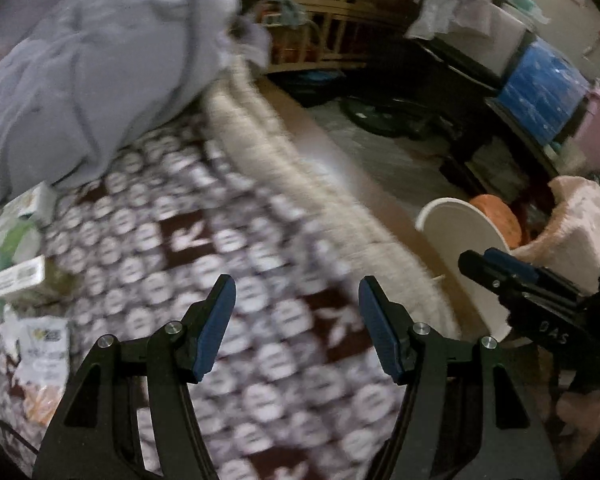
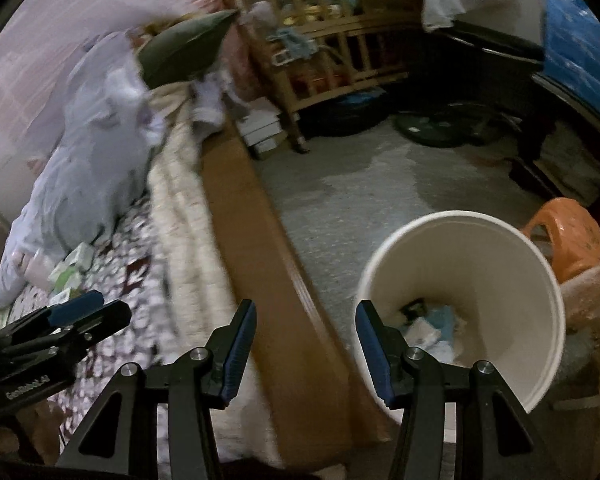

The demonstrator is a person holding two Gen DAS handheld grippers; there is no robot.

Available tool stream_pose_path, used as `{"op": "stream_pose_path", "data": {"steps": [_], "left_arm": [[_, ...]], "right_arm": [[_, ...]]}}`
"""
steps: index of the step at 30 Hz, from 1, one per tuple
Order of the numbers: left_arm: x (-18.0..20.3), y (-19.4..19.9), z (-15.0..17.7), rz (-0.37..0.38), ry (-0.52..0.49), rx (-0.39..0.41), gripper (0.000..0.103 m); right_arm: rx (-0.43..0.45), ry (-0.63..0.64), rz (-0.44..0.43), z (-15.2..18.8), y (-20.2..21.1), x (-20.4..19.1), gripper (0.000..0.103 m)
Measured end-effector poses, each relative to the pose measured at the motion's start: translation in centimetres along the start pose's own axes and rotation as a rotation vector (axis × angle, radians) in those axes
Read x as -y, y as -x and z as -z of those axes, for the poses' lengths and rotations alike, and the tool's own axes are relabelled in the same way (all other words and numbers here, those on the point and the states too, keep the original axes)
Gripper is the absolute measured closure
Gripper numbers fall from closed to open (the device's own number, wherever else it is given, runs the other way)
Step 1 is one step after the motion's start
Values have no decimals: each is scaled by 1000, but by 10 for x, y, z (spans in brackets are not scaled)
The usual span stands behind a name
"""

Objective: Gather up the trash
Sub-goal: 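Return both tools from the bucket to the trash pile, then grasp the orange-white snack bag with the right tool while the left tool grasps the crumpled tissue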

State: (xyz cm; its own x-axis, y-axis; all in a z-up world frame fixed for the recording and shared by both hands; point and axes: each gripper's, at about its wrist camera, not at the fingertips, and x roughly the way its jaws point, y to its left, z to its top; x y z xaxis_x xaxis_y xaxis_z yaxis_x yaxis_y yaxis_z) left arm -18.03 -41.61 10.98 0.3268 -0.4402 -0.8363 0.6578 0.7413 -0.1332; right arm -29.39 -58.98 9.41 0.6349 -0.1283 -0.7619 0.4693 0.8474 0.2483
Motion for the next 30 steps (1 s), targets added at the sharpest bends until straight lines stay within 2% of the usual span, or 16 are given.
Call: {"op": "stream_pose_path", "data": {"steps": [11,22,26,30], "left_arm": [[-105,42,31,-105,151,12,40],[-245,82,84,-273,352,6,40],[-282,95,102,-318,413,14,40],[-308,103,115,-341,446,12,40]], "right_arm": [[-67,149,-124,8,-26,-99,52],[-226,290,-312,50,-62,-215,49],[-272,314,-383,68,-77,-261,41],[-330,297,-435,80,-91,-297,40]]}}
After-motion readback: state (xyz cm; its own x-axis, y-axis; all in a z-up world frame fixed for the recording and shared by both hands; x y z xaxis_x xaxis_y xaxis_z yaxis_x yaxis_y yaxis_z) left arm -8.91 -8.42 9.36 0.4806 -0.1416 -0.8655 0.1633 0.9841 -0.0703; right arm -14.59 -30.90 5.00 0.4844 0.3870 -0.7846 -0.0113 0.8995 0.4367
